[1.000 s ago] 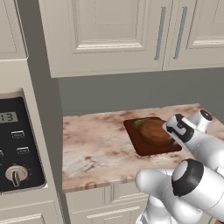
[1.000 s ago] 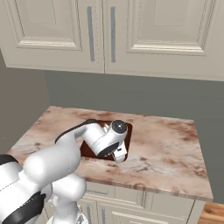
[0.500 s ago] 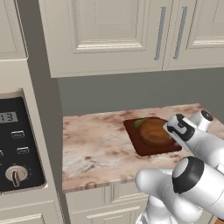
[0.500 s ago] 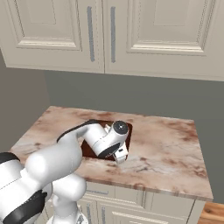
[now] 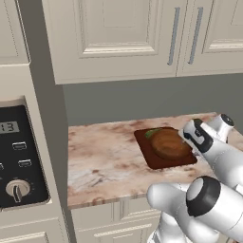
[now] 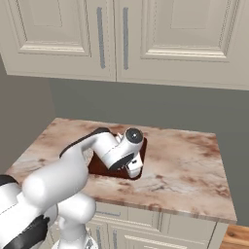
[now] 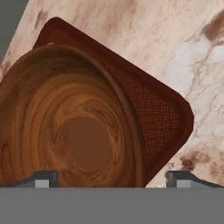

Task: Place the two vegetables and bowl onto the tray for setting up a vegetable dip station.

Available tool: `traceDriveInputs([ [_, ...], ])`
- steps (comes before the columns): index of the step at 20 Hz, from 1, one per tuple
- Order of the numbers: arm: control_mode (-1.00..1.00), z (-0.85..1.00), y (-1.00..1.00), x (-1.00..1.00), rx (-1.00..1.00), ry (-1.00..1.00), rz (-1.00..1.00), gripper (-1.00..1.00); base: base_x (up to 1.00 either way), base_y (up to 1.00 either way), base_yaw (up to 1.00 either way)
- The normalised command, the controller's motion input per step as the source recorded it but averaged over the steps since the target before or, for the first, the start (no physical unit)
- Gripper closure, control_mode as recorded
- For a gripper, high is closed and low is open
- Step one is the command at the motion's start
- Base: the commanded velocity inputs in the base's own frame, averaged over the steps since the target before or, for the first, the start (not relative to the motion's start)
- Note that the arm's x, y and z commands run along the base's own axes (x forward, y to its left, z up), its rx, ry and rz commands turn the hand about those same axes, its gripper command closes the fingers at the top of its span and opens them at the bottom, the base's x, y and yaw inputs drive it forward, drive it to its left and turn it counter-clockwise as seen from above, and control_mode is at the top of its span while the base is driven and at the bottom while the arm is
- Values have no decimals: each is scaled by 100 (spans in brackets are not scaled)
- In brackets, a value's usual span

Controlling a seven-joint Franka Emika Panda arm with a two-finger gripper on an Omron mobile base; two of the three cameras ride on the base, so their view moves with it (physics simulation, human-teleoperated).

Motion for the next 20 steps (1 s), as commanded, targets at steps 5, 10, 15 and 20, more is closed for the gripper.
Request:
traceDriveInputs([
  [5,-100,67,0,-35,0,-4,0,-100,0,0,0],
  [10,-100,67,-1,-66,0,-4,0,-100,0,0,0],
  [15,-100,63,0,-74,-1,-3,-1,-100,0,0,0],
  [20,-100,44,0,-83,-5,0,-2,-100,0,0,0],
])
